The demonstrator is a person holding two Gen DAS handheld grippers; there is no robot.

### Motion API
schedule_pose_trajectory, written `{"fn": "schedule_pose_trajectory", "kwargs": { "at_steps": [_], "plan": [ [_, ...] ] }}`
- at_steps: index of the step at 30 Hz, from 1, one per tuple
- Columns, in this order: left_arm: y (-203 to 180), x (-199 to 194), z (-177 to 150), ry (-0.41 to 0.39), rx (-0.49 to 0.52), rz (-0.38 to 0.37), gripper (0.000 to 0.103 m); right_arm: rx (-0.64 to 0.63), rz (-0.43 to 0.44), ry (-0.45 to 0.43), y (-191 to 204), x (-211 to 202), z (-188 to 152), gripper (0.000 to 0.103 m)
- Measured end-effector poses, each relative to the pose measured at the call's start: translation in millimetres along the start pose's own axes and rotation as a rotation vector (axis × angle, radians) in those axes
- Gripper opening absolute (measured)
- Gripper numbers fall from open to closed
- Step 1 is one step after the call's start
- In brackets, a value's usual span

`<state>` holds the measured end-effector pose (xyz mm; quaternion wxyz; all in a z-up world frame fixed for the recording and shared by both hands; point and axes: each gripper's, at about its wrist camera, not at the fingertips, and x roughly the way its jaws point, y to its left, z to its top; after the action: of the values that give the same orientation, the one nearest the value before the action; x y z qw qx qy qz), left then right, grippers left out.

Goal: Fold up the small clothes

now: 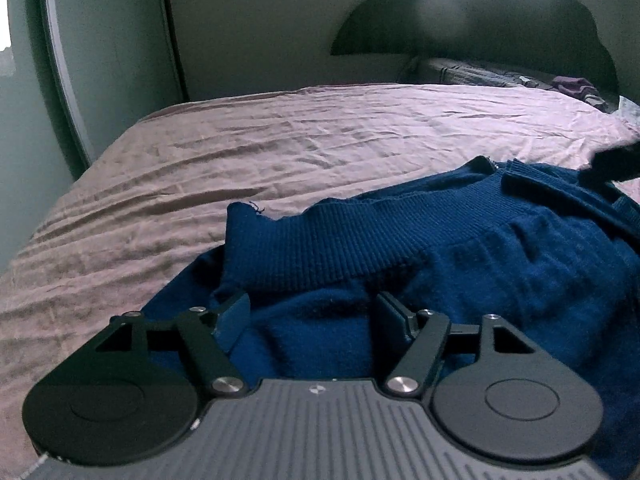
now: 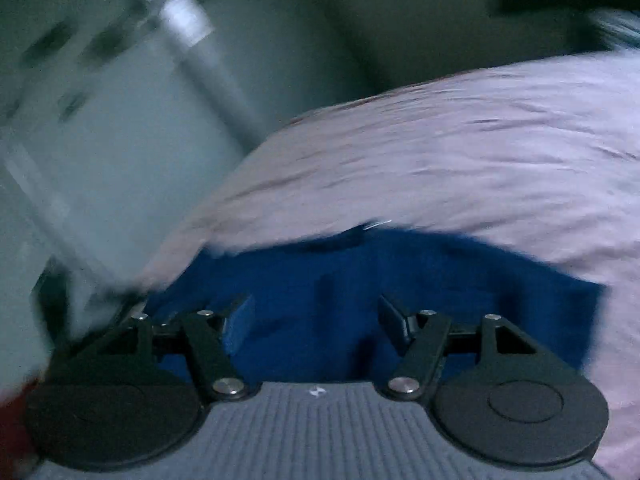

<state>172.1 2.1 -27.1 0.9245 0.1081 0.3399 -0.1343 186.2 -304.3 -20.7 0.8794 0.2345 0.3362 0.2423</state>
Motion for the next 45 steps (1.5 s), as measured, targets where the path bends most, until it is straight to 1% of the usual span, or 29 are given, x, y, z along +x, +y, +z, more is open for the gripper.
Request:
{"fn": "schedule_pose_trajectory", "kwargs": {
  "at_steps": [2,4,6,8,9,10,12,13,14,15,16,17,19,22,23,25,29,32,33,34,35,36,37,39,41,42,43,44,45],
  "plan": [
    [-0.3,-0.1,-0.6,-0.003,0.000,0.000,0.074,0.034,-0.035,-0.057,-11.0,-0.2,4.5,0.069],
    [-0.3,-0.2,-1.2,-0.007,0.002,0.001,0.075,0.001,-0.061,-0.076,-3.5,1.4,3.9,0.068],
    [0.2,0.5,-1.6,-0.010,0.001,0.001,0.076,-0.117,-0.112,-0.078,18.5,3.2,-2.3,0.068],
    [-0.3,1.0,-2.0,-0.014,0.001,0.004,0.077,-0.299,-0.270,-0.090,54.1,13.9,-11.7,0.064],
    [-0.8,1.1,-2.1,-0.015,0.002,0.007,0.077,-0.378,-0.329,-0.085,64.6,19.1,-19.0,0.061],
    [-1.4,1.0,-2.2,-0.017,0.003,0.010,0.078,-0.455,-0.354,-0.070,79.3,28.7,-25.3,0.061],
    [-1.6,0.7,-2.6,-0.020,0.007,0.013,0.078,-0.542,-0.358,-0.032,94.0,39.8,-34.9,0.059],
    [-1.5,0.6,-2.8,-0.021,0.007,0.014,0.078,-0.580,-0.380,-0.011,98.8,48.4,-37.8,0.056],
    [-1.2,0.6,-2.9,-0.022,0.006,0.013,0.078,-0.610,-0.421,0.006,103.6,57.9,-40.6,0.054],
    [-0.7,0.7,-2.8,-0.022,0.005,0.012,0.078,-0.616,-0.451,0.017,104.6,65.0,-41.0,0.043],
    [-0.3,0.4,-3.2,-0.023,0.004,0.010,0.078,-0.594,-0.452,0.024,102.1,68.4,-39.6,0.030],
    [-0.3,0.4,-3.5,-0.024,0.002,0.009,0.078,-0.561,-0.449,0.028,97.7,71.9,-37.3,0.027],
    [1.1,0.7,-4.2,-0.027,-0.004,0.004,0.079,-0.507,-0.445,0.012,89.3,71.7,-31.9,0.010],
    [2.9,1.1,-4.5,-0.026,-0.014,-0.005,0.079,-0.436,-0.453,-0.061,78.9,54.3,-24.6,0.007],
    [3.3,1.3,-4.5,-0.027,-0.015,-0.006,0.079,-0.426,-0.477,-0.088,74.6,46.5,-21.4,0.007],
    [3.5,1.8,-4.9,-0.029,-0.019,-0.008,0.080,-0.404,-0.522,-0.109,62.9,38.3,-12.4,0.007],
    [2.2,2.7,-6.1,-0.037,-0.017,-0.004,0.081,-0.333,-0.591,-0.108,31.8,24.6,2.0,0.007],
    [1.5,3.5,-6.2,-0.038,-0.014,-0.001,0.083,-0.253,-0.594,-0.056,5.4,27.0,5.1,0.007],
    [1.6,3.2,-6.0,-0.037,-0.014,-0.001,0.083,-0.226,-0.602,-0.062,0.8,25.8,4.2,0.007],
    [1.6,2.8,-5.5,-0.034,-0.013,0.000,0.083,-0.210,-0.617,-0.090,3.8,20.0,0.7,0.008],
    [1.5,2.3,-4.5,-0.031,-0.013,0.001,0.083,-0.218,-0.617,-0.121,10.1,15.8,-3.1,0.008],
    [1.0,1.4,-3.4,-0.027,-0.011,0.006,0.083,-0.242,-0.594,-0.153,21.3,10.3,-7.0,0.008],
    [0.6,1.1,-2.5,-0.025,-0.008,0.010,0.083,-0.266,-0.554,-0.161,31.7,6.5,-11.3,0.008],
    [-1.6,1.1,-1.4,-0.022,-0.004,0.022,0.084,-0.298,-0.452,-0.112,43.7,11.0,-17.2,0.008],
    [-3.8,0.3,-1.6,-0.020,-0.006,0.037,0.084,-0.287,-0.405,-0.038,45.9,22.3,-21.2,0.008],
    [-4.6,0.0,-1.2,-0.017,-0.006,0.043,0.084,-0.271,-0.406,-0.010,42.7,27.7,-21.7,0.008],
    [-5.1,-1.0,-0.6,-0.013,-0.007,0.049,0.086,-0.253,-0.431,0.010,36.3,34.2,-21.4,0.008],
    [-5.1,-2.4,-0.1,-0.009,-0.009,0.054,0.087,-0.220,-0.464,0.010,27.1,37.5,-20.2,0.008],
    [-4.8,-4.1,0.5,-0.006,-0.012,0.060,0.090,-0.173,-0.469,-0.007,20.5,35.7,-18.9,0.008]
  ]
}}
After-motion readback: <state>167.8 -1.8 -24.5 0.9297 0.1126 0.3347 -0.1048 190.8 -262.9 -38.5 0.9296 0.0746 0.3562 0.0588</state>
